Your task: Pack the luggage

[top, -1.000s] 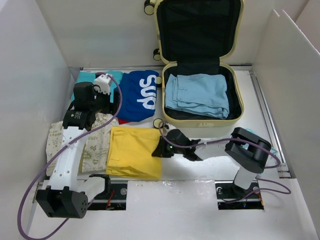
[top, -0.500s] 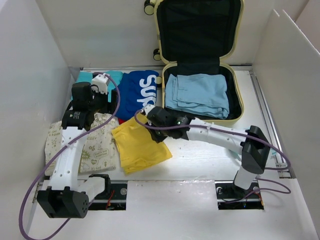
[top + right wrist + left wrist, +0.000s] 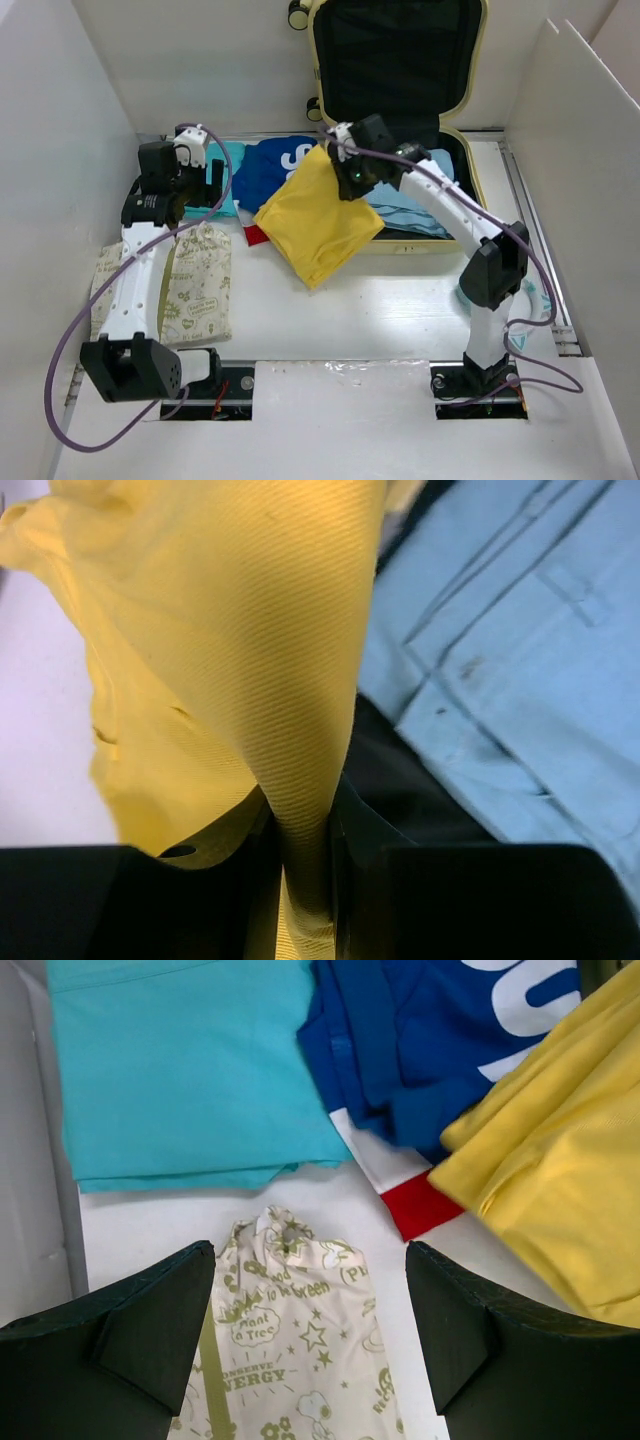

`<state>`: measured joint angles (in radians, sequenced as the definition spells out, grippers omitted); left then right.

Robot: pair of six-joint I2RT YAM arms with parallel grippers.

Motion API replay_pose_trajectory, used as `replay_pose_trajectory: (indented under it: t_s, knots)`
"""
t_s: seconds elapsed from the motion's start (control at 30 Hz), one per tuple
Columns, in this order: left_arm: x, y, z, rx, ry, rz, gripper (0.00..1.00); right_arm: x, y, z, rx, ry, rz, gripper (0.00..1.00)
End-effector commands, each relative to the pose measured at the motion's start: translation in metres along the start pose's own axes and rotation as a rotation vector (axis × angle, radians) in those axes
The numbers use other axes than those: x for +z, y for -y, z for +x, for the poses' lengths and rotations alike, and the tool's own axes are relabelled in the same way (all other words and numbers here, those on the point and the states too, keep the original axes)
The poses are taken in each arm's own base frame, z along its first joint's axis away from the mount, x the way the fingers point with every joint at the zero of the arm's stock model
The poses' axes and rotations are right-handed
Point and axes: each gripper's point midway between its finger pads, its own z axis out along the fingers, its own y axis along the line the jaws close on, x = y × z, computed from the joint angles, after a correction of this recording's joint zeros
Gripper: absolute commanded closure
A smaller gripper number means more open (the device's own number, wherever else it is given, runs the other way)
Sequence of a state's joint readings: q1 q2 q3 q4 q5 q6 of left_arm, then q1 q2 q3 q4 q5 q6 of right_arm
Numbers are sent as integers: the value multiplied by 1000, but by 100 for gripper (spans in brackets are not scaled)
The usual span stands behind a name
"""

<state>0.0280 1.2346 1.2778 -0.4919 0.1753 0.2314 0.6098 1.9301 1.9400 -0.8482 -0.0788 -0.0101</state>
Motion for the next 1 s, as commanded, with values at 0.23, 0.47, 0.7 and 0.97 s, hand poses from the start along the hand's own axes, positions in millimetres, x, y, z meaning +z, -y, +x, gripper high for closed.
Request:
replay_pose_trajectory:
  t_s: [0.23, 0.47, 0.7, 0.97]
  knots:
    - [20, -12, -16, 44, -34, -13, 26, -16, 154, -71, 226, 323, -6, 100]
    - [36, -30, -5, 3, -77, -13, 26, 22, 233, -14, 388, 275, 42, 100]
    - [43, -35, -1, -13, -93, -6, 27, 64, 248, 44, 454, 157, 12, 100]
    - [46, -32, 0, -15, -98, 14, 27, 57, 280, 62, 455, 88, 132, 100]
